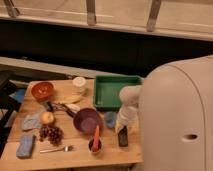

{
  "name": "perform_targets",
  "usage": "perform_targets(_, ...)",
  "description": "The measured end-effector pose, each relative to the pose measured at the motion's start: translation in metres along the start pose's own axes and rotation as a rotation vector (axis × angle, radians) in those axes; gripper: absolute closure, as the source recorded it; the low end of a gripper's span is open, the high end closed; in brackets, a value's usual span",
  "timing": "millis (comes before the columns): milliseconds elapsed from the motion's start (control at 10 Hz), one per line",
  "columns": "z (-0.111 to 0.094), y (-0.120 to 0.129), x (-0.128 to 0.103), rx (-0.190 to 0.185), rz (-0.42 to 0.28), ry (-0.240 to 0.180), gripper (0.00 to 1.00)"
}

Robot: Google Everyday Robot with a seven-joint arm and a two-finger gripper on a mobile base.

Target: Wipe table surface with eraser

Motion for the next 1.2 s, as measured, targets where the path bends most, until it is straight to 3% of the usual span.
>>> perform_targets(300, 0.000, -0.026, 0.009, 0.004, 0.037, 0.013, 1.00)
perform_targets(600, -0.013, -0.047, -0.016, -0.011, 0.080, -0.040, 1.00)
perform_targets(900, -0.018, -0.017, -0.030, -0.026, 0.045, -0.075, 1.00)
perform_targets(1200, -0.007, -0.002, -0.015, -0.050, 0.029, -0.043, 1.00)
